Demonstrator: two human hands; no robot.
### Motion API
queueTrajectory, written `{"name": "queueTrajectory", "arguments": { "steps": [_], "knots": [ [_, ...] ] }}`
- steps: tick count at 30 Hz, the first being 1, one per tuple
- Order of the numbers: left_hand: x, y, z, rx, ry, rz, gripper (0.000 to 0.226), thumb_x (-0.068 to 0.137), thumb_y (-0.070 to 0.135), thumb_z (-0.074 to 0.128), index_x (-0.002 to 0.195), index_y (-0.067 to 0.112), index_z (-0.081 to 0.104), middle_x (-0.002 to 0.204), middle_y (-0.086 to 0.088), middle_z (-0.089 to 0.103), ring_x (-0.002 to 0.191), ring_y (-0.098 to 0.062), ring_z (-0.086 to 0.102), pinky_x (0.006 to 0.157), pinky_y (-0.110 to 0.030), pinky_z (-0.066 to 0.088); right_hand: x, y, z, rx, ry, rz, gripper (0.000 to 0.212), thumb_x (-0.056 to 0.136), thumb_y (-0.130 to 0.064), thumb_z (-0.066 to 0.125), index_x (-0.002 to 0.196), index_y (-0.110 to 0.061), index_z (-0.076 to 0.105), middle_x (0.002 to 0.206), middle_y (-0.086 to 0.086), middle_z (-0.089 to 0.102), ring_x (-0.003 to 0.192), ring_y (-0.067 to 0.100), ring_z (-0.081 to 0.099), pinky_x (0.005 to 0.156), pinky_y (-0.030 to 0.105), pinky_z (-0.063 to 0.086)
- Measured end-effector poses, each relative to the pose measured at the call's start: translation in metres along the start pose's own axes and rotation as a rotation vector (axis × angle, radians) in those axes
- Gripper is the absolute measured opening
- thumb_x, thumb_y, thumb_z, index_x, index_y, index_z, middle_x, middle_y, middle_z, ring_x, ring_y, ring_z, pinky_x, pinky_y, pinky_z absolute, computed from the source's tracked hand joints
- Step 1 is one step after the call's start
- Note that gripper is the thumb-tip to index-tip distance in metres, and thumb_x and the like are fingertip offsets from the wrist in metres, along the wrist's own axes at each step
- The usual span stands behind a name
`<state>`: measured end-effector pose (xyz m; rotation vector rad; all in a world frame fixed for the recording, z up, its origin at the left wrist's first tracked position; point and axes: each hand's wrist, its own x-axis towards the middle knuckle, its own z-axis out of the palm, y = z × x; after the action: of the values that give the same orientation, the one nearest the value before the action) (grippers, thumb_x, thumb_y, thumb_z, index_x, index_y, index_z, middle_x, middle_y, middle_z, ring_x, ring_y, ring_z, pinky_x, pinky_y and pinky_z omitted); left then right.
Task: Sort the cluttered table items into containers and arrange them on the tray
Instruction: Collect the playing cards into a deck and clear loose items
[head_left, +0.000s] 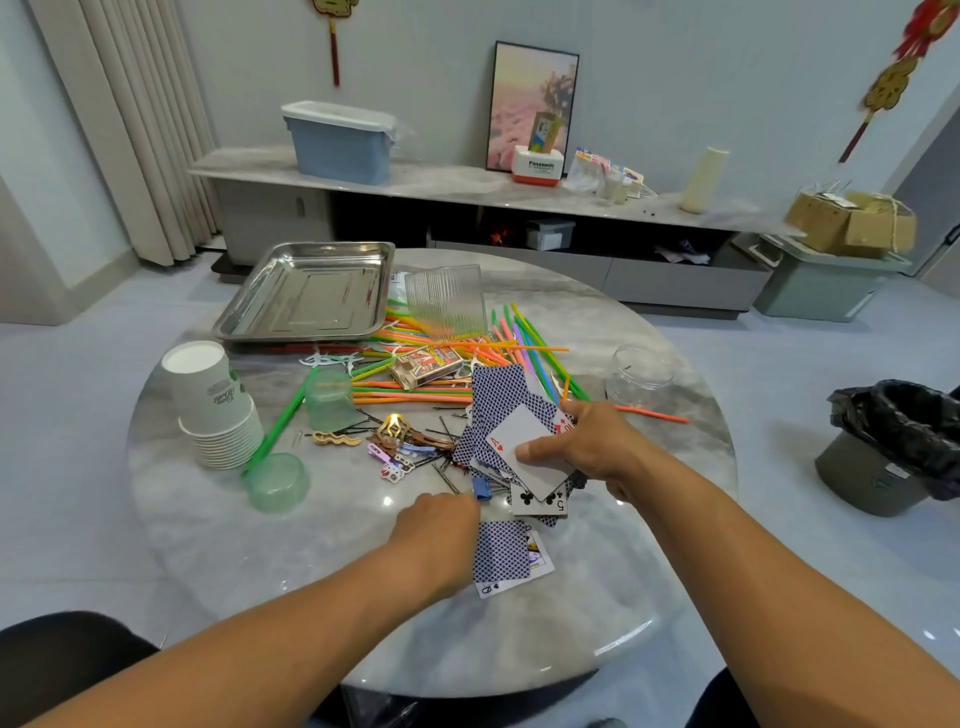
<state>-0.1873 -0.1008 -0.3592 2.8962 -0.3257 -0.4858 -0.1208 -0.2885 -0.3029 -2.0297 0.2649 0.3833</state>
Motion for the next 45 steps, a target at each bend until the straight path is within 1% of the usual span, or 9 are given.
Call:
{"name": "queueTrajectory", "arguments": {
  "steps": [6,13,17,20,25,27,31,42,45],
  "knots": [
    [0.004,-0.028,-0.011,-0.155,-0.016,-0.122,0.081,0.057,0.052,0.094,0.119,0.023,0.050,0.122,0.000,0.056,0.110,-0.024,0.054,0.083,-0.038,0.047,-0.003,0.004,-0.008,-0.126,-0.157,0.040,0.104,0.055,-0.023,0.101,0.145,-0.009,0.050,0.126,0.019,0.067,0.100,0.037,0.072,0.090,0.051,0.060],
    [-0.006,-0.070,-0.029,-0.348,-0.325,-0.131,0.129,0.050,0.053,0.097,0.150,0.030,0.019,0.149,-0.002,0.046,0.126,-0.026,0.051,0.104,-0.041,0.045,-0.009,0.016,0.007,-0.298,-0.340,0.057,0.088,0.059,-0.025,0.099,0.136,-0.009,0.060,0.115,0.012,0.073,0.097,0.031,0.075,0.087,0.047,0.061],
    [-0.015,-0.066,-0.006,-0.093,-0.154,-0.023,0.100,0.048,0.055,0.094,0.122,0.032,0.031,0.131,0.001,0.045,0.119,-0.023,0.045,0.098,-0.040,0.045,-0.008,0.026,0.027,-0.399,-0.378,0.052,0.103,0.051,-0.042,0.099,0.142,-0.017,0.057,0.137,0.010,0.061,0.119,0.031,0.063,0.101,0.045,0.054],
    [-0.015,-0.072,-0.001,-0.202,-0.107,-0.021,0.105,0.048,0.054,0.094,0.129,0.030,0.033,0.129,0.003,0.048,0.118,-0.022,0.047,0.100,-0.042,0.046,-0.006,0.026,0.038,-0.473,-0.343,-0.011,0.100,0.057,-0.043,0.097,0.143,-0.015,0.054,0.137,0.006,0.062,0.118,0.026,0.063,0.100,0.042,0.055],
    [-0.019,-0.077,0.000,-0.316,-0.043,-0.023,0.100,0.043,0.058,0.095,0.118,0.033,0.034,0.125,0.004,0.057,0.111,-0.020,0.056,0.094,-0.040,0.050,-0.014,0.017,0.056,-0.649,-0.317,-0.135,0.106,0.063,-0.047,0.093,0.152,-0.024,0.040,0.147,0.003,0.051,0.103,0.016,0.062,0.072,0.020,0.050],
    [-0.021,-0.077,0.001,-0.323,-0.016,-0.031,0.110,0.044,0.060,0.094,0.127,0.036,0.028,0.130,0.004,0.056,0.117,-0.022,0.055,0.092,-0.039,0.049,-0.016,0.016,0.062,-0.672,-0.322,-0.180,0.104,0.064,-0.045,0.092,0.152,-0.026,0.039,0.148,0.003,0.050,0.103,0.016,0.063,0.065,0.015,0.047],
    [-0.024,-0.078,0.002,-0.365,0.034,-0.033,0.149,0.043,0.061,0.095,0.157,0.035,0.003,0.149,0.005,0.049,0.133,-0.023,0.049,0.104,-0.042,0.045,-0.017,0.014,0.067,-0.694,-0.309,-0.230,0.106,0.065,-0.042,0.093,0.154,-0.024,0.037,0.153,0.000,0.046,0.133,0.024,0.052,0.087,0.024,0.046],
    [-0.027,-0.071,0.006,-0.314,0.179,-0.042,0.078,0.059,0.067,0.085,0.119,0.028,0.056,0.114,0.005,0.054,0.111,-0.020,0.051,0.092,-0.039,0.047,-0.012,0.006,0.062,-0.594,-0.295,-0.200,0.106,0.060,-0.035,0.095,0.150,-0.026,0.041,0.146,0.001,0.051,0.118,0.021,0.058,0.094,0.033,0.054],
    [-0.026,-0.071,0.008,-0.313,0.164,-0.051,0.079,0.058,0.068,0.085,0.119,0.028,0.056,0.114,0.005,0.052,0.111,-0.019,0.049,0.094,-0.039,0.047,-0.012,0.008,0.062,-0.543,-0.298,-0.188,0.101,0.060,-0.033,0.095,0.147,-0.028,0.044,0.143,0.001,0.052,0.111,0.019,0.057,0.090,0.031,0.053]
  ]
}}
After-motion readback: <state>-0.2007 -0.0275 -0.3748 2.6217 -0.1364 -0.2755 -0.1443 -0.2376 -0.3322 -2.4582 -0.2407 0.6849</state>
